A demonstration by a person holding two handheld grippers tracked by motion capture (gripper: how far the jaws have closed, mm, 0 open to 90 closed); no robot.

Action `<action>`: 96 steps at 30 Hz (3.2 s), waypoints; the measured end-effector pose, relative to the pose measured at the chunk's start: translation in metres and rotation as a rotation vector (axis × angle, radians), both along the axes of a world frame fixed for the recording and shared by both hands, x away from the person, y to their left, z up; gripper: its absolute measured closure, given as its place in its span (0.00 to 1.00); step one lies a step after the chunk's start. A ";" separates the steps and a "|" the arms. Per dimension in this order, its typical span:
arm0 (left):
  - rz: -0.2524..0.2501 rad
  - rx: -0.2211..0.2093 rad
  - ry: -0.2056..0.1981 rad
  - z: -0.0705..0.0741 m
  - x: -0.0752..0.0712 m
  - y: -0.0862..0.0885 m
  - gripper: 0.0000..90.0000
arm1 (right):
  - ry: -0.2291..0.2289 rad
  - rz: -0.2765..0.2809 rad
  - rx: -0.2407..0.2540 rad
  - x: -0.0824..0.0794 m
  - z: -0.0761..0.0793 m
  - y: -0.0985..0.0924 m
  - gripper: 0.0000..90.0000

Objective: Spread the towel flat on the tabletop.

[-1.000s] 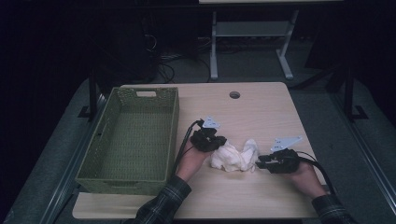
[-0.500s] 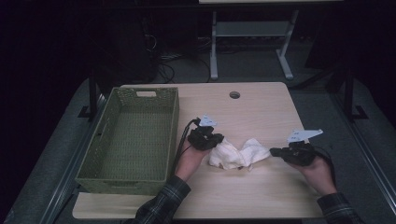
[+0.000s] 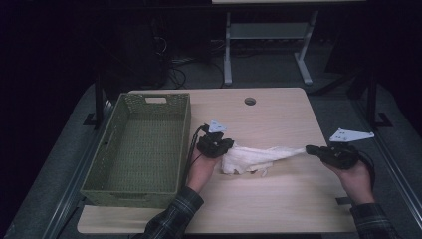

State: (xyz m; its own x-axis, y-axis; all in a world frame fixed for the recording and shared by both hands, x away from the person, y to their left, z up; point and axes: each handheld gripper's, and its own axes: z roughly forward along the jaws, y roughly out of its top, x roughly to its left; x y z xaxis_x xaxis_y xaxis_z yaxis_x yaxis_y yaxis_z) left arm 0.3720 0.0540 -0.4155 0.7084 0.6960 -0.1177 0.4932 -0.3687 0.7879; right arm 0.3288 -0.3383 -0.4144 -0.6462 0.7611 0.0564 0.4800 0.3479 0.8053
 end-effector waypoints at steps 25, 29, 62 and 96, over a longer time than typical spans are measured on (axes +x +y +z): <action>0.000 0.049 -0.047 0.005 -0.013 -0.001 0.61 | 0.018 -0.012 0.034 0.061 -0.005 0.023 0.63; -0.034 0.050 -0.032 0.005 -0.025 -0.001 0.61 | 0.031 0.029 0.032 0.046 -0.007 0.027 0.67; -0.127 0.253 -0.005 -0.037 -0.048 -0.016 0.84 | 0.161 0.251 -0.144 0.009 -0.053 0.115 0.95; 0.009 0.007 -0.084 0.047 -0.022 0.004 0.93 | -0.075 0.038 0.048 -0.004 0.030 0.010 0.98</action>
State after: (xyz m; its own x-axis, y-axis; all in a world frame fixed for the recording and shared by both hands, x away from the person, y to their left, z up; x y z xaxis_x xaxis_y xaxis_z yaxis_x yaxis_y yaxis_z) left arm 0.3495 0.0584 -0.3685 0.7096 0.7026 -0.0536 0.4287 -0.3701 0.8242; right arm 0.3250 -0.3279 -0.3847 -0.6783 0.7335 0.0429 0.4050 0.3245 0.8548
